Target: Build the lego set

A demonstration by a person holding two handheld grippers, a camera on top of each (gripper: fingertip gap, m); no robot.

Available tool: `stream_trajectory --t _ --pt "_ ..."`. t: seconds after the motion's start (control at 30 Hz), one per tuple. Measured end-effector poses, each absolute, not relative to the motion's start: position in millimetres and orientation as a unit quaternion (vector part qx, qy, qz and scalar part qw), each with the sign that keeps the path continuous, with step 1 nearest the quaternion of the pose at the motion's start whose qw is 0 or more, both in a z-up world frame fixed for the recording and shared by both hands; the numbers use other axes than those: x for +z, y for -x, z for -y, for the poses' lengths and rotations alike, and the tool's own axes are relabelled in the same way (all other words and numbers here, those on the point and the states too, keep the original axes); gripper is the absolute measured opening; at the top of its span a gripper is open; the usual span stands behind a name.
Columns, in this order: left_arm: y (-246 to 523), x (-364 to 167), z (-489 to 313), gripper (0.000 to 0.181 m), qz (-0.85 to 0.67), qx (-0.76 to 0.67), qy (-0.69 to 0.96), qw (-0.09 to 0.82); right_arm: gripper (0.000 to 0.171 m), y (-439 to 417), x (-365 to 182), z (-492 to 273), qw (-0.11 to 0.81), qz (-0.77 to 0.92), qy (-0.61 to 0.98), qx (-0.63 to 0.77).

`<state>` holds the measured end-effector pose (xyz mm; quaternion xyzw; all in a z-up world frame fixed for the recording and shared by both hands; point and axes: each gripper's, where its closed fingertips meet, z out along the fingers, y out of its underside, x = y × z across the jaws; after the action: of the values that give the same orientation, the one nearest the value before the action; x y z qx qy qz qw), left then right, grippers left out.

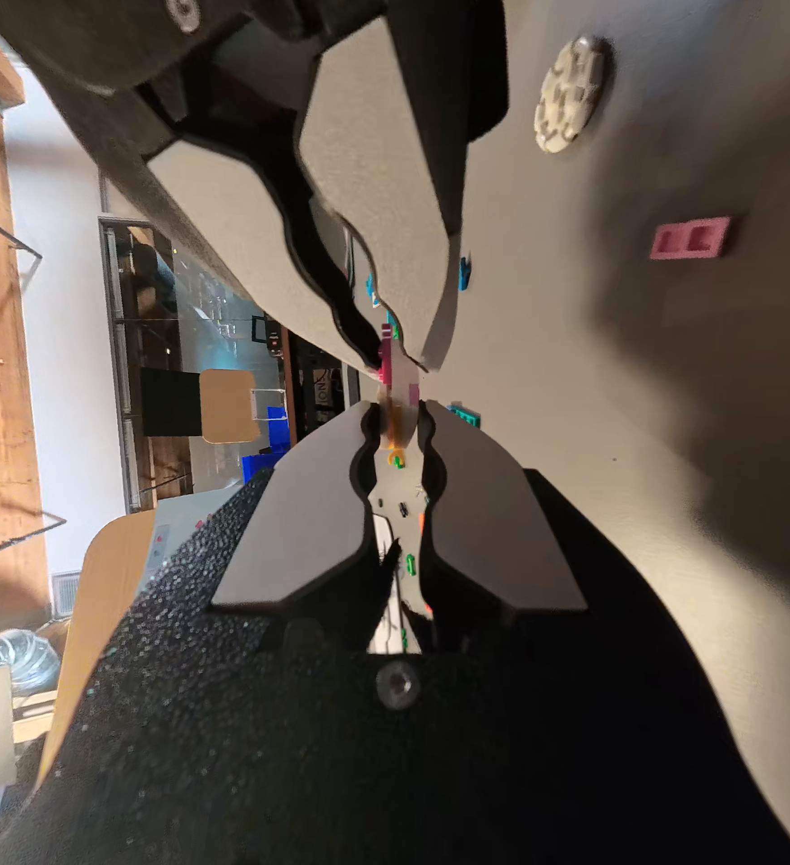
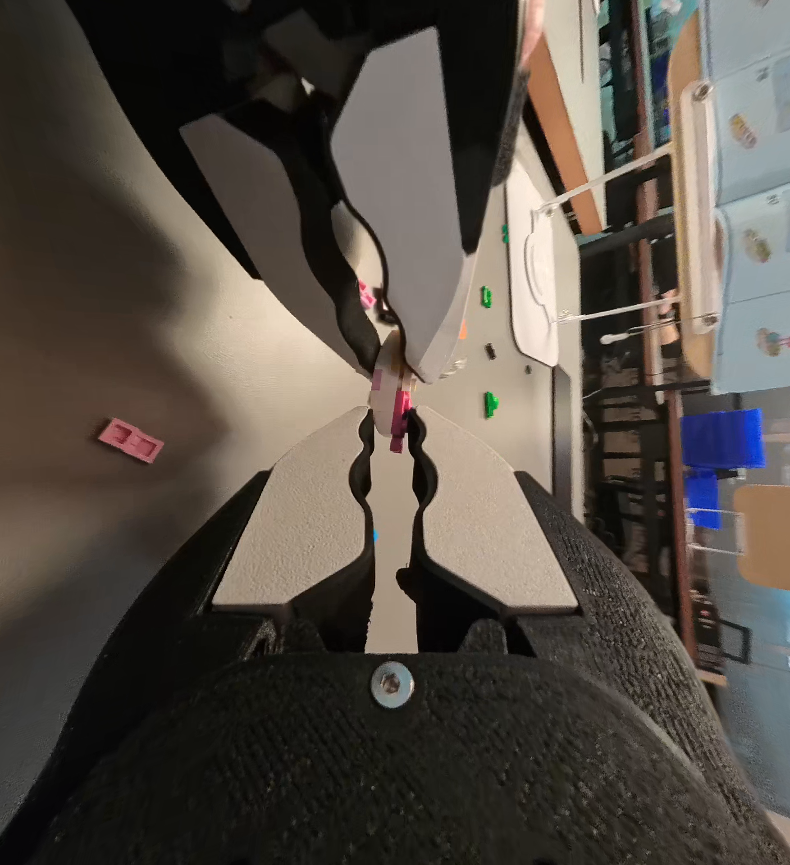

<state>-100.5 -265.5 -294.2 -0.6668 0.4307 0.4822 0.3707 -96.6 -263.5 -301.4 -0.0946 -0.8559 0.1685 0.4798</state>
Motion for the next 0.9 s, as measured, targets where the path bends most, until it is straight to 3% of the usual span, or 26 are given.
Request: stream_trajectory --t 0.03,0.17,0.4,0.53,0.77,0.9 --pt "101.0 -293.4 265.3 0.016 -0.420 0.476 0.672 0.381 0.012 98.0 -299.9 263.2 0.495 0.850 0.082 0.160" --pt "101.3 -282.8 266.6 0.019 -0.353 0.438 0.700 0.439 0.012 102.0 -287.1 263.6 0.562 0.815 0.034 0.140" --pt "95.7 -265.8 274.7 0.043 -0.214 0.238 0.771 0.550 0.012 96.2 -269.4 265.1 0.621 0.771 -0.042 0.139" --pt "83.2 -262.6 277.7 0.038 -0.190 0.110 0.780 0.586 0.012 89.9 -263.1 269.2 0.644 0.746 -0.092 0.139" --pt "64.1 -258.4 280.8 0.011 -0.179 -0.046 0.786 0.590 0.011 81.1 -256.3 279.3 0.677 0.710 -0.156 0.119" --pt "63.1 -255.9 283.1 0.009 -0.163 -0.091 0.784 0.592 0.011 80.0 -255.6 280.6 0.679 0.707 -0.162 0.116"
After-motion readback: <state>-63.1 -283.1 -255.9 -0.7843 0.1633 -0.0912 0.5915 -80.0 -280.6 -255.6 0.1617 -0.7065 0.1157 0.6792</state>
